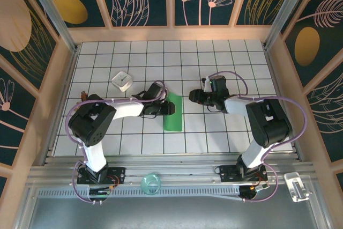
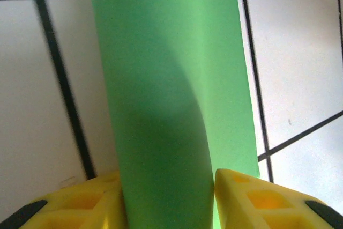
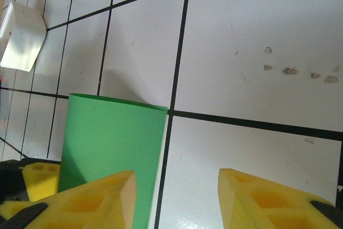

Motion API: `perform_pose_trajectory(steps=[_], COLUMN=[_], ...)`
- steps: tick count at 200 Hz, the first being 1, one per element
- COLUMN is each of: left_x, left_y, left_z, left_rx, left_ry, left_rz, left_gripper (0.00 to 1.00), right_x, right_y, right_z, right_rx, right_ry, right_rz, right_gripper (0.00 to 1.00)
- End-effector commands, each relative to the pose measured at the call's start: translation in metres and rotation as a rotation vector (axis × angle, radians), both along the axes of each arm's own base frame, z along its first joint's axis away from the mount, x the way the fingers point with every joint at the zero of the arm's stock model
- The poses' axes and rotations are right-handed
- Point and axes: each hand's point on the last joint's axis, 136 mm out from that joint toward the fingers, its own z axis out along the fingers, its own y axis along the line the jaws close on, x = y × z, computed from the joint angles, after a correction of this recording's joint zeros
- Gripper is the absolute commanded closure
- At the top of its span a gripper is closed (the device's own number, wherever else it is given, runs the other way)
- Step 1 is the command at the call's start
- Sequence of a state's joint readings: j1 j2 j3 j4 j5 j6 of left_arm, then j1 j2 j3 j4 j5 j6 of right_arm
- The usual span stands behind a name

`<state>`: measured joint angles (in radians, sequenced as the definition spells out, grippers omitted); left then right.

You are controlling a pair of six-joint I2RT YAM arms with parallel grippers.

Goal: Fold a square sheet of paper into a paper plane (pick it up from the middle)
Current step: First fold the square sheet of paper in half at the center of the table.

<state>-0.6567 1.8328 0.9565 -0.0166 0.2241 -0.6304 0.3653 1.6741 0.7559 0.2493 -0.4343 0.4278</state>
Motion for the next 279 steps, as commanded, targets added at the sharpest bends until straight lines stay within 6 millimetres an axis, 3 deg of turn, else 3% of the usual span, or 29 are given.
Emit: perform_pose_trajectory(steps=[1,56,279], left_x=[-0.024,-0.024,-0.025], left_y=[0.07,0.06,0.06], left_z=[-0.045,-0.048,-0.066], left_rx=[0.249,0.21,0.202], left_ry=[0.138,0.157,0.18], left_rz=[0.074,0.044,0.128], left_gripper=[0.55,0.55,0.54], right_x=[-0.001,0.0,-0.001], right_y=[-0.003,0.0,0.005], right_z=[-0.001,-0.004,-0.009], right_rx=[-0.006,-0.001,0.013], right_ry=[0.006,0.018,0.033], right_rz=[-0.016,-0.008,0.01], right_gripper=[0.56,0.56,0.56])
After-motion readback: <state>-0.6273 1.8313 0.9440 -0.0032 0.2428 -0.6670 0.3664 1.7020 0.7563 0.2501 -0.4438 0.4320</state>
